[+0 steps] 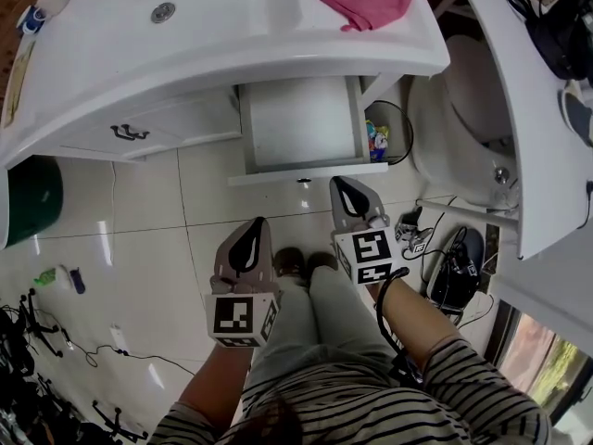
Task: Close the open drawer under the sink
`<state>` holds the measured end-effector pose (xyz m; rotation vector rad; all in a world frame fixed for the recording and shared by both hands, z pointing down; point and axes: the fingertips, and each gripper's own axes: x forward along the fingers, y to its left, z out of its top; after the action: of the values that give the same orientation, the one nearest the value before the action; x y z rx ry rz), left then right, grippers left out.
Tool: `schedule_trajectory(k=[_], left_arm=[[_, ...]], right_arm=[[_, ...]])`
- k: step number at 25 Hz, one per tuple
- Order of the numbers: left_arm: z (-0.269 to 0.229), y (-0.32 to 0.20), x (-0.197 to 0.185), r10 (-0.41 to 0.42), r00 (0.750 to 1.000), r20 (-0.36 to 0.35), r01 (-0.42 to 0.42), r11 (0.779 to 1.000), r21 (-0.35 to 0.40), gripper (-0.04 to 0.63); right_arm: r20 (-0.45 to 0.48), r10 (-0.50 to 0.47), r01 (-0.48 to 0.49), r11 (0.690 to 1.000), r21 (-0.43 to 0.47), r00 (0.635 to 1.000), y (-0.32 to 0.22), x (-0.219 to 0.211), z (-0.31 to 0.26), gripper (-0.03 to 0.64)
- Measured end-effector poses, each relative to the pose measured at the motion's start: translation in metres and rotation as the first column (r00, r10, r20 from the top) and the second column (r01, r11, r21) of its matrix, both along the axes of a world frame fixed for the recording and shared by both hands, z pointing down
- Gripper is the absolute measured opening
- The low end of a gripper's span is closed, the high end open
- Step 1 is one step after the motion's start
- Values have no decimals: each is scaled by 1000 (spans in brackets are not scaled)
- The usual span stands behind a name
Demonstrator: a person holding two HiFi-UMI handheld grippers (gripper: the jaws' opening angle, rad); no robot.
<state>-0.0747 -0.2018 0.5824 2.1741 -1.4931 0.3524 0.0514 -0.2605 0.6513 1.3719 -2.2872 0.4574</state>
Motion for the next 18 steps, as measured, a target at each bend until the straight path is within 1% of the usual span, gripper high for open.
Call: schedule_trajectory(k=[8, 18], left_arm=[[-1, -12, -8, -17, 1000, -10, 17, 1000, 6, 17], [2, -22, -20, -38, 999, -8, 38, 999, 11, 17]], right_arm=[[-11, -22, 22, 1000, 1, 1000, -16, -5, 6, -3], [-2, -1, 1, 999, 38, 1000, -49, -7, 6, -3]])
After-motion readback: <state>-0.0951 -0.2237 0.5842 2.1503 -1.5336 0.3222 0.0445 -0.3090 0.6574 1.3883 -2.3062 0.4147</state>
